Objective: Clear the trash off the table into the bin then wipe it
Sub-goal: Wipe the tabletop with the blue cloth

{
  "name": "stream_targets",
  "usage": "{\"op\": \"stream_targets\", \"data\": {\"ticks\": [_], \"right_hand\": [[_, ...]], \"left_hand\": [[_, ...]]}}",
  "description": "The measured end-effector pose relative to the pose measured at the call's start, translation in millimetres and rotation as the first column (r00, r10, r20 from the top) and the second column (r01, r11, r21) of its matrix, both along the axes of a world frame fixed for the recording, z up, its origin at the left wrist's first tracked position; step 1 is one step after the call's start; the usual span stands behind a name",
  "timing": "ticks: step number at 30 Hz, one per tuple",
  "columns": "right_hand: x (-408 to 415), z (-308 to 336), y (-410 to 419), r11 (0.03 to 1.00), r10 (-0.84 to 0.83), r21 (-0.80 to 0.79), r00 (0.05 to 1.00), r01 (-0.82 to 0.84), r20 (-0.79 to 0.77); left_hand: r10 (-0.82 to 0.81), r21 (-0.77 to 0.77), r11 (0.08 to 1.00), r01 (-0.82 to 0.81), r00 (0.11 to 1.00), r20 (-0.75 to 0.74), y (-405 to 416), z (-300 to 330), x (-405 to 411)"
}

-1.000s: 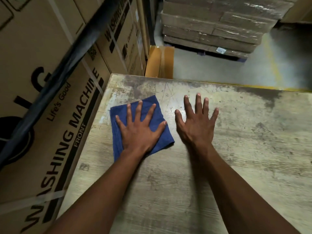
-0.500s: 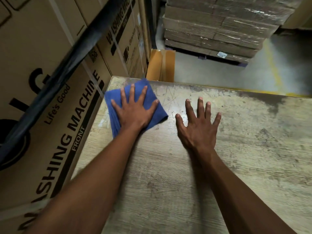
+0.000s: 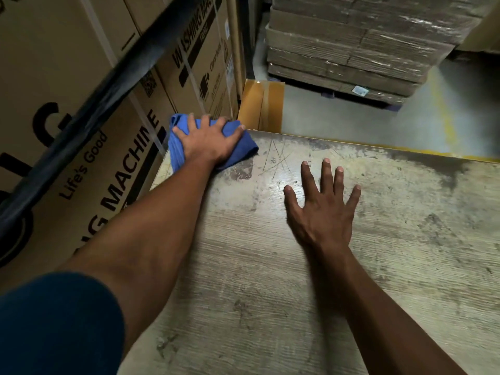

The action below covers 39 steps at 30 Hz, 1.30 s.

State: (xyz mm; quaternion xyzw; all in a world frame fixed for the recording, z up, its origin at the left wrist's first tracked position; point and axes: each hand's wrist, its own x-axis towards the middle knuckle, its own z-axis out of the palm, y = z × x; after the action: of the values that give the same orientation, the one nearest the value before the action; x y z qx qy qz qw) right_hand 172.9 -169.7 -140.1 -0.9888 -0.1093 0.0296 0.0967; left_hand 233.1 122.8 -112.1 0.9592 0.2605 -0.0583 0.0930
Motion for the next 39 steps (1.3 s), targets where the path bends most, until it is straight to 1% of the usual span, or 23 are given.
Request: {"op": "stream_targets", "data": {"ticks": [2, 5, 8, 11, 15, 18, 23, 26, 30, 33, 36, 39], "right_hand": [[-0.4, 0.5, -0.1, 1.0, -0.001, 0.0, 1.0, 0.001, 0.0], [-1.1, 1.9, 0.2, 1.0, -0.001, 0.005, 1.0, 0.001, 0.005], [-0.6, 2.2, 0.5, 1.0, -0.002, -0.006, 1.0, 0.002, -0.005], [-1.3, 3.1, 1.7, 1.0, 0.0, -0.002, 1.0, 0.0, -0.011], [-0.9, 1.0, 1.7, 1.0, 0.004, 0.006, 1.0, -0.004, -0.008], [2.3, -1.4, 0.9, 1.0, -0.006, 0.0, 1.0, 0.006, -0.007], [1.3, 0.3, 2.0, 1.0, -0.012, 0.0, 1.0, 0.012, -0.008], [1.3, 3.0, 3.8, 1.0, -0.013, -0.004, 1.0, 0.013, -0.003], [0.5, 4.0, 1.6, 1.0, -0.018, 0.011, 1.0, 0.018, 0.015], [2.6, 2.8, 0.6, 1.0, -0.012, 0.019, 1.0, 0.011, 0.025], [4.0, 2.4, -1.5, 1.0, -0.011, 0.029, 0.999, 0.009, 0.049], [-4.8, 5.2, -4.0, 0.999, 0.017, 0.037, 0.999, -0.018, 0.038]], "left_hand": [[-0.013, 0.009, 1.0, 0.012, 1.0, 0.007, 0.0, -0.7, -2.7], [-0.008, 0.009, 1.0, 0.007, 0.997, 0.072, -10.9, -6.0, -32.9], [0.009, 0.01, 1.0, -0.01, 0.997, 0.08, -22.2, -9.9, -56.9], [-0.016, 0.019, 1.0, 0.014, 0.996, 0.088, -10.2, -8.0, -40.7], [-0.088, 0.068, 0.994, 0.088, 0.996, 0.005, 17.0, -2.5, -0.7], [-0.096, 0.046, 0.995, 0.094, 0.995, 0.033, 7.5, -6.2, 2.6], [-0.325, 0.049, 0.945, 0.323, 0.945, 0.036, -62.8, -13.9, -35.0], [-0.384, 0.05, 0.923, 0.382, 0.922, 0.038, -86.4, -14.2, -33.8], [-0.365, 0.025, 0.931, 0.364, 0.931, 0.031, -87.7, -10.3, -11.6], [-0.331, 0.022, 0.943, 0.331, 0.943, 0.043, -90.8, -10.4, -24.3], [-0.181, 0.009, 0.983, 0.181, 0.98, 0.088, -87.9, -14.7, -74.7], [-0.003, -0.029, 1.0, 0.005, 0.998, 0.065, -70.2, -14.2, -137.0]]}}
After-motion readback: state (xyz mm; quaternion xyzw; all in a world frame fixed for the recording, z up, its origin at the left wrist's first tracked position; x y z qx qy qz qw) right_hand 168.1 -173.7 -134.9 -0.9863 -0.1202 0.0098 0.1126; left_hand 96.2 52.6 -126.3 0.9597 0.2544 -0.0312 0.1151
